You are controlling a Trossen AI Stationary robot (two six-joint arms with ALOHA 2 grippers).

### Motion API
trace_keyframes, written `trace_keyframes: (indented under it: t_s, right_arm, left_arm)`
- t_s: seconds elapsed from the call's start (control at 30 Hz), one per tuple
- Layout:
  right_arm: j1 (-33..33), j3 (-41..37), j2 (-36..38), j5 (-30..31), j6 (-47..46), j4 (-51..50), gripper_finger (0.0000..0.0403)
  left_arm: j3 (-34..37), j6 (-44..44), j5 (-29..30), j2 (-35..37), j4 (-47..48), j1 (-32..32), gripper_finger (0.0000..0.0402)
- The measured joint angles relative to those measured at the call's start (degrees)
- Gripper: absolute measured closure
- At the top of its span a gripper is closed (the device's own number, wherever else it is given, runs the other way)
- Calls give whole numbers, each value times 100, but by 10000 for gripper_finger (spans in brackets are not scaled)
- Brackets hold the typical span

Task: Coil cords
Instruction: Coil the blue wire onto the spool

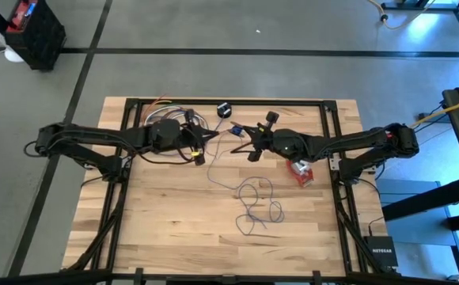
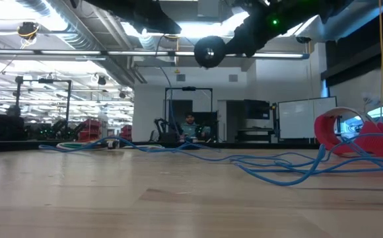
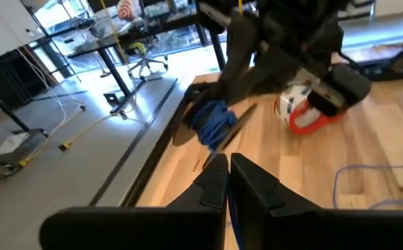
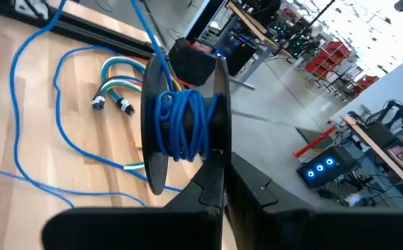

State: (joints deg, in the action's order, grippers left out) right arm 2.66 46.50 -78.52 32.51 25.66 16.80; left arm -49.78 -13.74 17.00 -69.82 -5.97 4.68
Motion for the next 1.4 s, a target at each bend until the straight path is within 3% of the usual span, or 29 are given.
trace_keyframes:
  t_s: [0.17,0.47,0.6,0.7,0.8,0.9,1.1,1.4]
  right_arm:
    - [2,-4,0,31,7,-9,390]
    - [2,-7,0,23,12,-46,390]
    - [0,-7,0,1,12,-48,390]
    - [0,-7,0,-2,12,-40,390]
    - [0,-7,0,-1,14,-34,390]
    - [0,-7,0,-4,18,-27,390]
    - [0,-7,0,33,71,-29,390]
    - [0,-7,0,49,71,-40,390]
  left_arm:
    - [-11,296,-13,45,176,186,361]
    - [-102,768,-11,117,1277,361,248]
    - [368,840,-307,-202,358,364,236]
    - [863,875,-537,-626,-1017,371,235]
    - [1110,890,-540,-1273,-2268,443,235]
    - [1006,802,-523,-2143,-2941,515,235]
    - [178,191,-328,-3552,-3368,658,235]
    - [-404,-132,-226,-4040,-3681,798,235]
